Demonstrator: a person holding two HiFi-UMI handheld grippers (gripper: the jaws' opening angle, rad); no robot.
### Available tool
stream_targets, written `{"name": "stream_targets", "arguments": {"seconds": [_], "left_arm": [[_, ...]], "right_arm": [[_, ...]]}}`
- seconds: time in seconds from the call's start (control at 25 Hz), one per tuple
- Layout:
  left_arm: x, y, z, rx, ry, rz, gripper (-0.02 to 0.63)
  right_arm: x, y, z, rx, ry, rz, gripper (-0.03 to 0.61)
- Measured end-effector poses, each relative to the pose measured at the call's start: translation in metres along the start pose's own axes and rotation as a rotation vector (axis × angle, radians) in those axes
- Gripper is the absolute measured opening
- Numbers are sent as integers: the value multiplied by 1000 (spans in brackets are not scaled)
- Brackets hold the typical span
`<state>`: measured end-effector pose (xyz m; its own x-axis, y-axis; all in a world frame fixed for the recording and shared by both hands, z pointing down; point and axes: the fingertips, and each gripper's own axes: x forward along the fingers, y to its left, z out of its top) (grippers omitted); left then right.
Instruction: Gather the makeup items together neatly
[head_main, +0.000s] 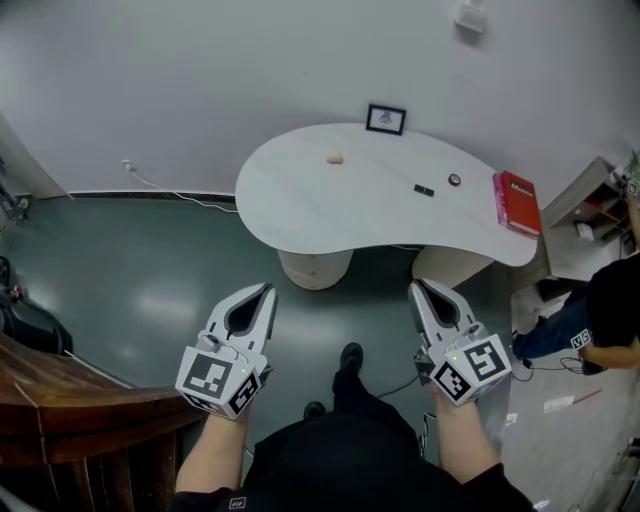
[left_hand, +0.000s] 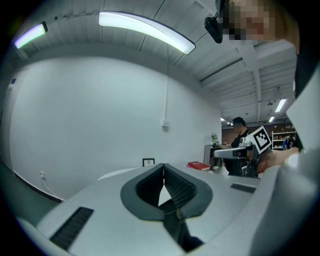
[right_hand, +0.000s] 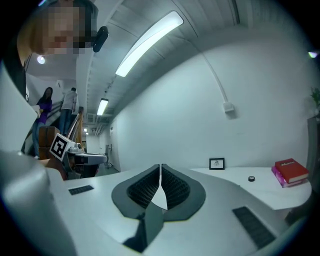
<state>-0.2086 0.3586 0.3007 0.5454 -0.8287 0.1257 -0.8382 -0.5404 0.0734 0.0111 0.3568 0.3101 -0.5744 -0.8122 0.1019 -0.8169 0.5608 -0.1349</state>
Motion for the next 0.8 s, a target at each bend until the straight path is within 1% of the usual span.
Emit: {"name": "stream_targets", "arguments": {"seconds": [0.24, 0.44, 0.56, 0.64, 0.8], "left_arm": [[97, 20, 15, -15, 0, 4, 12], [168, 20, 31, -12, 5, -5, 12], [197, 17, 34, -1, 18, -12, 12], [211, 18, 34, -7, 24, -12, 12], [231, 28, 31, -24, 34, -8, 12]], "right_arm": [[54, -79, 14, 6, 16, 19, 37], [82, -135, 32, 10, 6, 38, 37], [92, -159, 33, 25, 5, 41, 37], [99, -172, 29, 45, 10, 39, 37], [114, -186, 18, 80, 35, 44, 37]]}}
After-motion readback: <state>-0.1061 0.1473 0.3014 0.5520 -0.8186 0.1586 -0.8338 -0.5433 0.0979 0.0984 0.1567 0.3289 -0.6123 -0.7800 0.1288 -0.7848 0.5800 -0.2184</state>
